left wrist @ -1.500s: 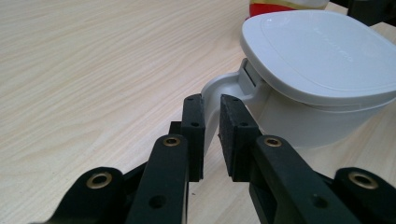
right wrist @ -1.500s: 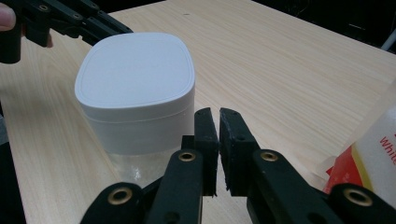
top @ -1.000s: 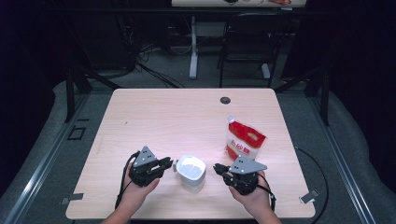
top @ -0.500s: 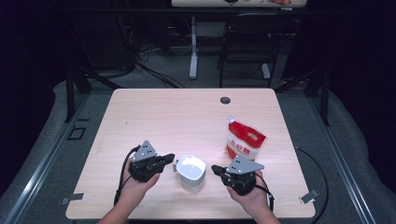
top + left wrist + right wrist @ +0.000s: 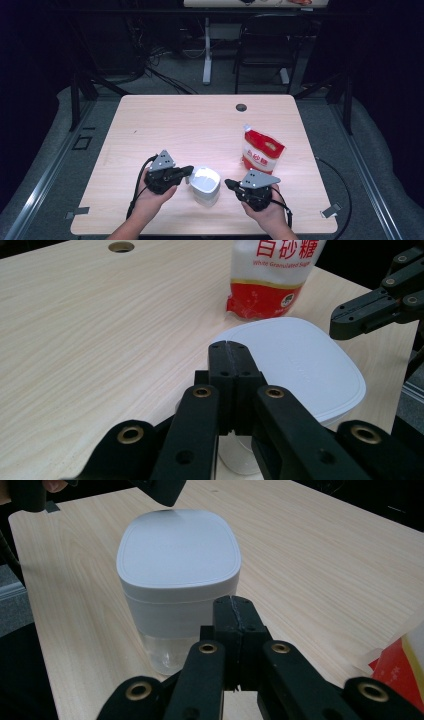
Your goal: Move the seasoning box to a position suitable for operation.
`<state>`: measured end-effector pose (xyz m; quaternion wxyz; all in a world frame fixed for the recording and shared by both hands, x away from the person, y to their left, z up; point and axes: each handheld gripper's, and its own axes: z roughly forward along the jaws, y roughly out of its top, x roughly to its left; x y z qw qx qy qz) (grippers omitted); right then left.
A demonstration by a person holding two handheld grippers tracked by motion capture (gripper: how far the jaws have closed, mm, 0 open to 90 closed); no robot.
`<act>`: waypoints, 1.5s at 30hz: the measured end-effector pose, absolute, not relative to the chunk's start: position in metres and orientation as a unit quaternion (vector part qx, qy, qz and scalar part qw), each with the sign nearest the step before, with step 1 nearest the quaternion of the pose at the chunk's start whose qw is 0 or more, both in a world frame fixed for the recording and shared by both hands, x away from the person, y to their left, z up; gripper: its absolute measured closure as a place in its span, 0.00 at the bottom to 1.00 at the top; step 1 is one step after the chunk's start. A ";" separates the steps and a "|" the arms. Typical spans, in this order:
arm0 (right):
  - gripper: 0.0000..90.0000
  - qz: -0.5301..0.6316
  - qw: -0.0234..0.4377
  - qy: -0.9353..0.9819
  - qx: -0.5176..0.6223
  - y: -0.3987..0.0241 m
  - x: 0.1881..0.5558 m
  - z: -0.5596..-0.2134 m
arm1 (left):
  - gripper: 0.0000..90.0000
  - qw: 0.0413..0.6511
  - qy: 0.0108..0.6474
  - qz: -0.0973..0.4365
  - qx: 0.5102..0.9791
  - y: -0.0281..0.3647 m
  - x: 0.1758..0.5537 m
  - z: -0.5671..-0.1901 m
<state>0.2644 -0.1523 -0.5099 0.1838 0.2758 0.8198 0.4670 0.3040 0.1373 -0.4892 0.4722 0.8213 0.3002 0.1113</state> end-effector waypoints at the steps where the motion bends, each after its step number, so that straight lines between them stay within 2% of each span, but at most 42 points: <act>1: 1.00 0.467 0.183 0.820 0.276 -0.152 0.264 -0.510 | 1.00 0.471 0.297 0.112 0.823 0.136 0.304 -0.490; 45: 1.00 0.465 0.159 0.831 0.262 -0.137 0.263 -0.517 | 1.00 0.479 0.298 0.114 0.818 0.138 0.305 -0.494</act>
